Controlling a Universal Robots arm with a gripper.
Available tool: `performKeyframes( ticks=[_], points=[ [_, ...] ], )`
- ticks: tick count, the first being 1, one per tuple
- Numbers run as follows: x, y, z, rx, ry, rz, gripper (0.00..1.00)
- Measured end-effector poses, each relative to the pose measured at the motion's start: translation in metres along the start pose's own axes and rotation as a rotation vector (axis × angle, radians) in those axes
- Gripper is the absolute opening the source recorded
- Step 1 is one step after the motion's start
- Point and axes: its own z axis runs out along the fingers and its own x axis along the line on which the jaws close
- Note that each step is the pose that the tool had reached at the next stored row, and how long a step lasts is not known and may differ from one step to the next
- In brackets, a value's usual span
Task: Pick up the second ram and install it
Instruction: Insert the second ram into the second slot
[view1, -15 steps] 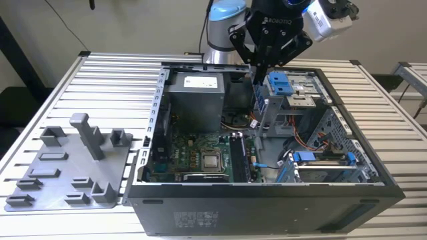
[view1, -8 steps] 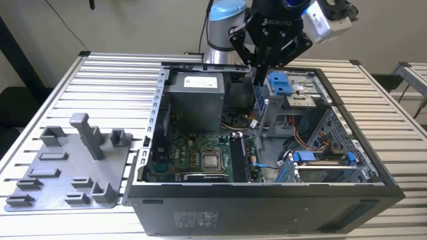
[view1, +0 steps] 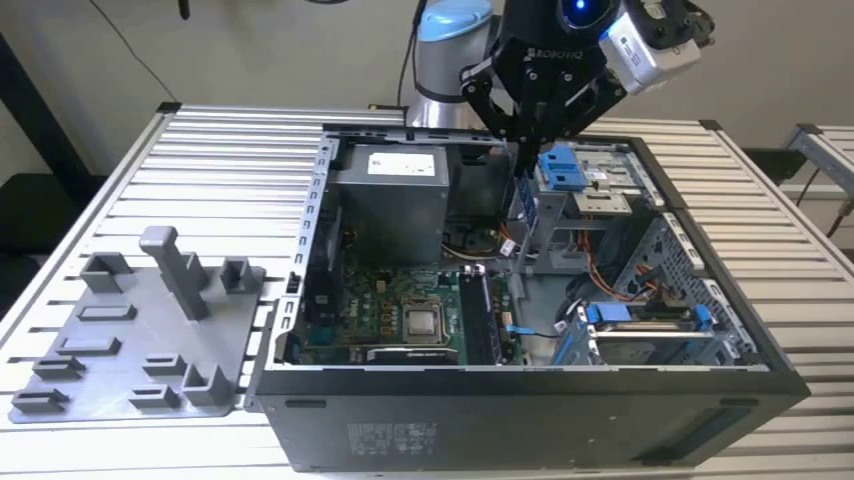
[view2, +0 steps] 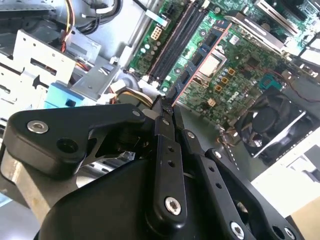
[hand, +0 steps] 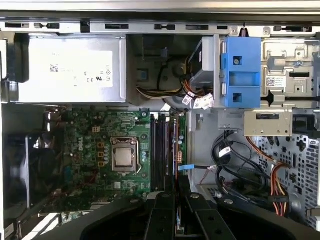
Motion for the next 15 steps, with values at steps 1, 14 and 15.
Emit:
performKeyframes(
  ticks=[1,14,15],
  points=[
    [0.0000,0.0000,0.0000,0.0001,-0.0002,0.000,0.14],
    [0.0003,-0.0001,0.0041,0.0001,-0.0004,0.000,0.14],
    [0.0004,-0.0001,0.0047,0.0001,-0.0004,0.000,0.14]
  ],
)
